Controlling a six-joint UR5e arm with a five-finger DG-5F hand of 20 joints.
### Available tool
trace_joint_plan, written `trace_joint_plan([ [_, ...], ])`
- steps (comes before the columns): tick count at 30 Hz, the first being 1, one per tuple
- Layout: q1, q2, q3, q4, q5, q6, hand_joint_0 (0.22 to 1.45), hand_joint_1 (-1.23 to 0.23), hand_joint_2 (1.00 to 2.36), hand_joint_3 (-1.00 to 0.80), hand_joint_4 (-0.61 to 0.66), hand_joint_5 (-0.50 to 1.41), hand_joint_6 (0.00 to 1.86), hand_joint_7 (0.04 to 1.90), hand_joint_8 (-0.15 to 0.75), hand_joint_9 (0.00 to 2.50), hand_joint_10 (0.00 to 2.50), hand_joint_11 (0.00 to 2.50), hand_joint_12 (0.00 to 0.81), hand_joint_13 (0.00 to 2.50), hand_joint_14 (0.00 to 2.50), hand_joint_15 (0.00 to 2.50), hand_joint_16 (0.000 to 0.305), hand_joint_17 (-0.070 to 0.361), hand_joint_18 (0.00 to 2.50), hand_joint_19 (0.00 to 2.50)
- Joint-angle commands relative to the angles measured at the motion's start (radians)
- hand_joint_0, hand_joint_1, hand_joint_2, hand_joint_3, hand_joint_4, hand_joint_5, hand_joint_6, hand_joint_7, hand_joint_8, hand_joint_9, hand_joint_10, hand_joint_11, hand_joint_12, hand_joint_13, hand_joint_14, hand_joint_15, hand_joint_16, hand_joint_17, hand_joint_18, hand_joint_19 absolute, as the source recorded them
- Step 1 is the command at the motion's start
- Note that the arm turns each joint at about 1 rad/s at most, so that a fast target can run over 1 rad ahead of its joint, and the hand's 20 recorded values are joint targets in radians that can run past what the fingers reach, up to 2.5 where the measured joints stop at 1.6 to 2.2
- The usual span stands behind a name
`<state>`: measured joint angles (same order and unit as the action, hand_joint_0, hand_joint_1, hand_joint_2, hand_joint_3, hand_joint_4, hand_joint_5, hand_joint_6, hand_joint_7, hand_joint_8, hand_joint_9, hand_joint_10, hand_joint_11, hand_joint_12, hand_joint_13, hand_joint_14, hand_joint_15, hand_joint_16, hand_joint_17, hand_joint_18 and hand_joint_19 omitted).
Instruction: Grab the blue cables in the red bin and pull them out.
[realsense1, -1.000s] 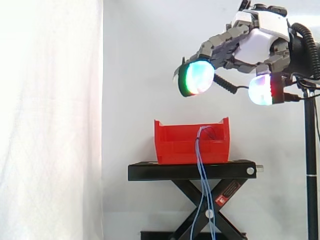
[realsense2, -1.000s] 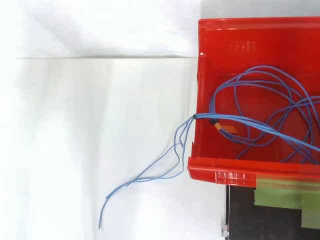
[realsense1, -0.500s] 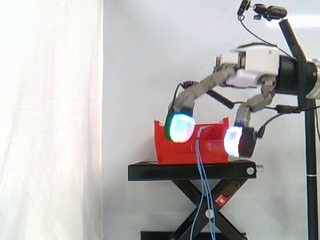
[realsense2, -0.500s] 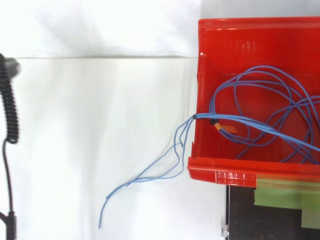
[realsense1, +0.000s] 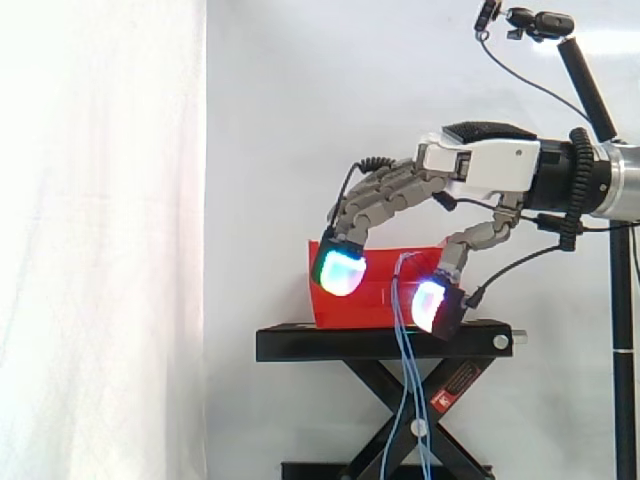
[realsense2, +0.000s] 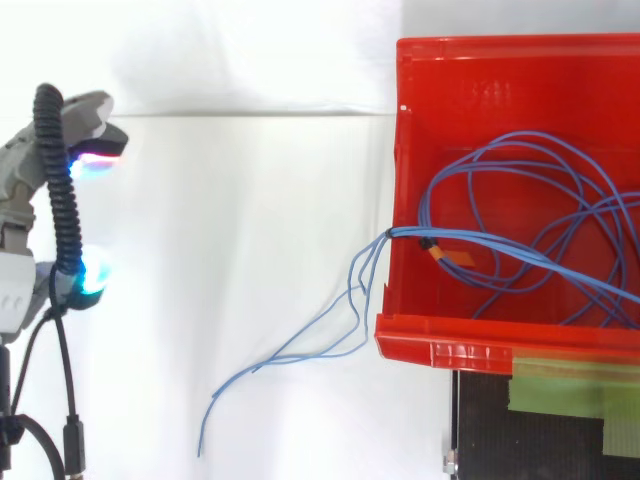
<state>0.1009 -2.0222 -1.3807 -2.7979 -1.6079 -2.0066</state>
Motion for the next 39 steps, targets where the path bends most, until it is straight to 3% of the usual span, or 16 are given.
trace_joint_plan([
  [1,-0.012,-0.001,0.000,0.018,-0.023,-0.732,0.75,-0.98,1.00,-1.00,0.23,0.56,0.01,0.61,0.259,0.66,0.02,0.65,0.365,0.50,0.01,0.36,0.050,0.114,0.43,0.43],
  [6,-0.038,0.000,0.000,0.104,-0.069,-0.738,0.76,-0.98,1.00,-1.00,0.23,0.57,0.01,0.62,0.260,0.66,0.02,0.64,0.365,0.50,0.01,0.35,0.050,0.113,0.44,0.43],
  [11,-0.059,0.000,0.014,0.150,-0.112,-0.775,0.76,-0.99,1.00,-1.00,0.23,0.57,0.01,0.63,0.260,0.66,0.02,0.64,0.365,0.50,0.01,0.35,0.050,0.113,0.43,0.42],
  [15,-0.078,0.000,0.020,0.140,-0.156,-0.820,0.78,-1.00,1.00,-1.00,0.22,0.59,0.01,0.65,0.259,0.66,0.02,0.64,0.361,0.50,0.01,0.35,0.050,0.112,0.43,0.42],
  [18,-0.096,-0.001,0.020,0.118,-0.162,-0.838,0.78,-1.01,1.00,-1.00,0.21,0.60,0.01,0.66,0.256,0.65,0.02,0.63,0.361,0.49,0.01,0.35,0.049,0.111,0.43,0.42],
  [22,-0.119,-0.035,0.019,0.060,-0.162,-0.824,0.79,-1.02,1.00,-1.00,0.20,0.60,0.01,0.67,0.256,0.65,0.02,0.63,0.360,0.49,0.01,0.34,0.049,0.110,0.43,0.42],
  [26,-0.135,-0.044,0.019,0.049,-0.165,-0.679,0.79,-1.01,1.00,-1.00,0.20,0.61,0.01,0.66,0.256,0.65,0.02,0.62,0.358,0.49,0.01,0.34,0.049,0.110,0.43,0.42],
  [27,-0.142,-0.043,0.020,-0.005,-0.162,-0.593,0.78,-1.01,1.00,-1.00,0.20,0.61,0.01,0.66,0.255,0.65,0.02,0.61,0.359,0.49,0.01,0.33,0.049,0.110,0.43,0.42],
  [28,-0.142,-0.043,0.020,-0.005,-0.162,-0.593,0.78,-1.00,1.00,-1.00,0.20,0.61,0.01,0.66,0.258,0.65,0.02,0.61,0.359,0.48,0.01,0.34,0.049,0.110,0.43,0.43],
  [29,-0.145,-0.043,0.034,-0.114,-0.161,-0.493,0.78,-1.00,1.00,-1.00,0.20,0.62,0.01,0.66,0.256,0.65,0.02,0.61,0.360,0.48,0.01,0.34,0.049,0.110,0.43,0.42],
  [31,-0.148,-0.044,0.069,-0.224,-0.158,-0.399,0.78,-1.00,1.00,-1.00,0.20,0.62,0.01,0.66,0.255,0.65,0.02,0.61,0.360,0.48,0.01,0.33,0.049,0.110,0.43,0.42],
  [32,-0.148,-0.044,0.069,-0.224,-0.158,-0.399,0.78,-1.00,1.00,-1.00,0.20,0.62,0.01,0.66,0.257,0.65,0.02,0.61,0.360,0.48,0.01,0.33,0.049,0.110,0.43,0.43],
  [34,-0.150,-0.044,0.109,-0.353,-0.156,-0.329,0.78,-0.99,1.00,-1.00,0.20,0.62,0.01,0.66,0.257,0.65,0.02,0.61,0.361,0.48,0.01,0.33,0.049,0.110,0.43,0.43],
  [36,-0.148,-0.044,0.111,-0.413,-0.142,-0.294,0.78,-0.99,1.00,-1.00,0.20,0.62,0.01,0.65,0.256,0.65,0.02,0.60,0.361,0.48,0.01,0.34,0.049,0.110,0.42,0.43],
  [37,-0.150,-0.044,0.111,-0.431,-0.144,-0.260,0.78,-0.99,1.00,-1.00,0.20,0.62,0.01,0.65,0.257,0.65,0.02,0.61,0.361,0.48,0.01,0.33,0.049,0.110,0.43,0.43],
  [39,-0.150,-0.044,0.111,-0.430,-0.142,-0.263,0.78,-0.99,1.00,-1.00,0.20,0.62,0.01,0.65,0.257,0.65,0.02,0.61,0.360,0.48,0.01,0.33,0.049,0.110,0.43,0.42],
])
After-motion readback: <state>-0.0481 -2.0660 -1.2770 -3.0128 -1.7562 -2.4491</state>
